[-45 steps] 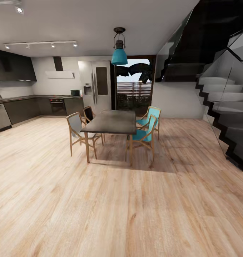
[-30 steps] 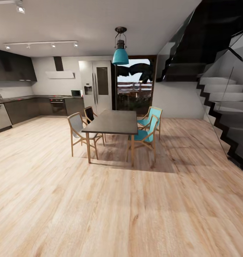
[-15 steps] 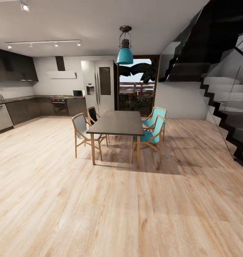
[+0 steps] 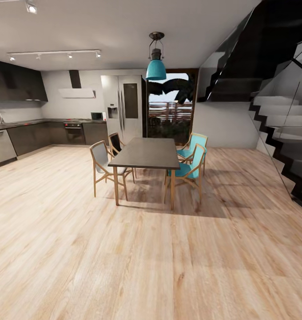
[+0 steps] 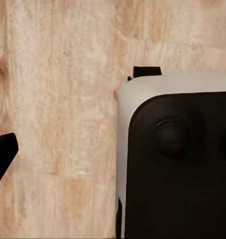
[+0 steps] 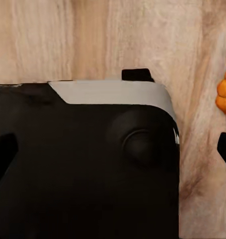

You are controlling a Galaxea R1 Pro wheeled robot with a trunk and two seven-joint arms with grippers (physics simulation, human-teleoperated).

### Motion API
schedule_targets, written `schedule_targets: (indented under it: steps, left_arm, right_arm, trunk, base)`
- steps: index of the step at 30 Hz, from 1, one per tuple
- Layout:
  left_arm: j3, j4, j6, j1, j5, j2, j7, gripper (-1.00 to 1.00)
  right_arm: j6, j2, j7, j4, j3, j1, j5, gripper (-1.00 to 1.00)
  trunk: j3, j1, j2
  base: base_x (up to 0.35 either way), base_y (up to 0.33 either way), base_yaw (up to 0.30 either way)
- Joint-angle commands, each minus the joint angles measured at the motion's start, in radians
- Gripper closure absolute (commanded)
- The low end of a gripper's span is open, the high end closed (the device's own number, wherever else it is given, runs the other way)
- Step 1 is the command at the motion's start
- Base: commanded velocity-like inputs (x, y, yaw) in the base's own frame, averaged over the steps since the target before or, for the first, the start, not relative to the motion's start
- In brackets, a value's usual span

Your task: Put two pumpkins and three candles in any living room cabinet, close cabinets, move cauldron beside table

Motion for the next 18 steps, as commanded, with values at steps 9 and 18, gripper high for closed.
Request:
schedule_targets:
  steps: [9, 18]
  left_arm:
    - [0.03, -0.246, 0.012, -0.033, 0.003, 0.05, 0.168, -1.0]
    - [0.046, -0.272, -0.002, -0.149, 0.006, 0.077, 0.234, -1.0]
  right_arm:
    - [0.109, 0.009, -0.199, -0.058, 0.0, -0.196, -0.112, -1.0]
    - [0.106, 0.015, -0.22, -0.06, 0.0, -0.318, -0.117, -1.0]
  trunk:
    - [0.0, 0.0, 0.0]
    - [0.0, 0.0, 0.0]
  base:
    - [0.0, 0.0, 0.0]
    - [0.0, 0.0, 0.0]
